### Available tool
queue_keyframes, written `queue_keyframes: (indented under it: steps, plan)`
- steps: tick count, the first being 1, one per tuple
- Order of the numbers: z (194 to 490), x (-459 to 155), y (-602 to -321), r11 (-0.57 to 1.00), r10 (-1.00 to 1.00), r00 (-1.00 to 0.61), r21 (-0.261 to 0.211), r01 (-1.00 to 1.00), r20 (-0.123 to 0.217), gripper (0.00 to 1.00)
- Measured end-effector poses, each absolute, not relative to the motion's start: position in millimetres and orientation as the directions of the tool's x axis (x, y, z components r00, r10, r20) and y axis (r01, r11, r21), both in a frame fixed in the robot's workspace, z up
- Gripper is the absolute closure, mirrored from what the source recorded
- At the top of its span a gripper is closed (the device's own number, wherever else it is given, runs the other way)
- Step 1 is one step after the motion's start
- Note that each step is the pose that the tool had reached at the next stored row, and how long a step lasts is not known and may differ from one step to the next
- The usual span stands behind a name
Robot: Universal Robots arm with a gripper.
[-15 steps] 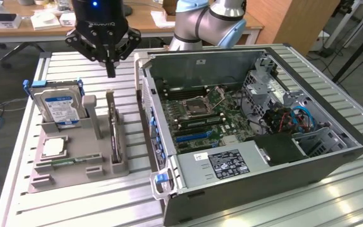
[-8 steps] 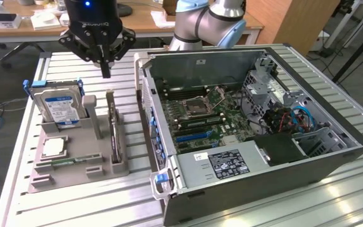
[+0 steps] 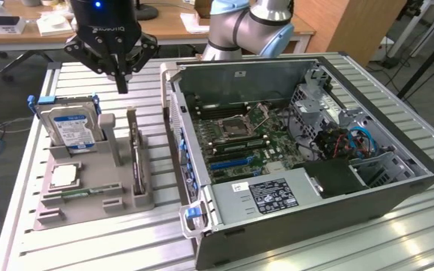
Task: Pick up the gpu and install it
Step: 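Reach for the gpu, then pick up the gpu and move the gpu toward the slot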
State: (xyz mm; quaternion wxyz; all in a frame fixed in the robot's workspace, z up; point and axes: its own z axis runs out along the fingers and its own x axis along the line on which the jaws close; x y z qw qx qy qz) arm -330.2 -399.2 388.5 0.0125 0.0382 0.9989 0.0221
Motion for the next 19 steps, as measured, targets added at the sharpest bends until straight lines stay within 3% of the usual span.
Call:
queue_keyframes:
  steps: [19]
  plan:
    - [388.5,-330.2,-420.9,0.996,0.077,-0.997,0.045,0.076,-0.023,0.90]
